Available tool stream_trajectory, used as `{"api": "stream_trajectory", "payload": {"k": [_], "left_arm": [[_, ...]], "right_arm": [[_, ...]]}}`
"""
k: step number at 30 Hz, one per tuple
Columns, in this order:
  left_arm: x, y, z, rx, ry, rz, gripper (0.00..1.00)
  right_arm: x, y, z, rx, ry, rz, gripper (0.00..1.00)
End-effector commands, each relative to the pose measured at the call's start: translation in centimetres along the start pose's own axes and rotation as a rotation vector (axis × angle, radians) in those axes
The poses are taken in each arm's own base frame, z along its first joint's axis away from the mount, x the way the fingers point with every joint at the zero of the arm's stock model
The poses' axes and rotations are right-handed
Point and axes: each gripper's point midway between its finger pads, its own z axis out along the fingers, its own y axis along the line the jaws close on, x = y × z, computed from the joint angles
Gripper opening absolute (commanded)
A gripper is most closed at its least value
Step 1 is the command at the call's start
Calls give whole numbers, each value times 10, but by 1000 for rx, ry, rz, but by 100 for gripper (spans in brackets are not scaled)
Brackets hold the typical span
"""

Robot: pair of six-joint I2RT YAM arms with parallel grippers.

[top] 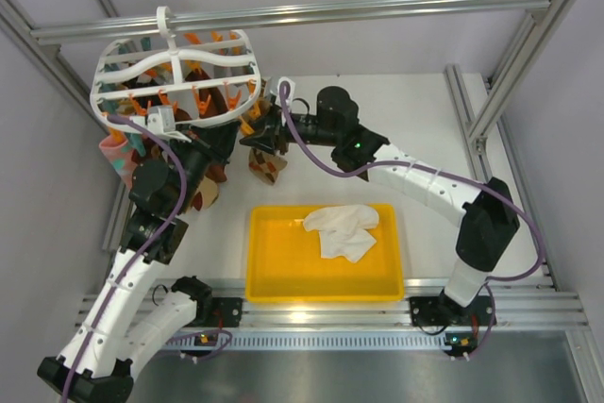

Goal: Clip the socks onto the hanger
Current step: Open the clamp at the hanger.

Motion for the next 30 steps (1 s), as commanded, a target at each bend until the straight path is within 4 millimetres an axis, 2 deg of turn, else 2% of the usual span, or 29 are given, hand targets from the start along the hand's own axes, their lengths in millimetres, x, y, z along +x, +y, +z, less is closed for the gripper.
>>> {"api": "stream_trajectory", "payload": {"k": [1, 2, 3, 7, 8, 10, 11, 12, 15, 21, 30], "left_arm": [[4, 12, 5, -40, 3, 20, 0], [4, 12, 6, -40, 3, 21, 0], [4, 13, 6, -43, 3, 23, 0], [4, 14, 5, -47, 6, 28, 0], [4, 14, 4, -48, 5, 28, 0], [3, 14, 4, -49, 3, 26, 0], [2, 13, 4, -47, 0, 23, 0], [2, 13, 4, -48, -2, 20, 0], [-1, 12, 6, -53, -10, 6, 0], [-4, 12, 9, -66, -17, -24, 21], [-4, 16, 15, -89, -24, -41, 35]], "right_arm": [[-36, -5, 8, 32, -84, -60, 29], [-36, -5, 9, 34, -84, -59, 38], [-37, -6, 10, 38, -86, -60, 39], [-36, -5, 13, 37, -86, -61, 38], [-37, -5, 13, 37, -89, -65, 28], [-37, -5, 15, 34, -89, -74, 17], [-35, -5, 16, 34, -86, -77, 5], [-34, -5, 16, 38, -85, -81, 0], [-35, -3, 16, 37, -98, -113, 0], [-36, 8, 16, 27, -122, -189, 0], [-36, 19, 18, -4, -141, -208, 0]]}}
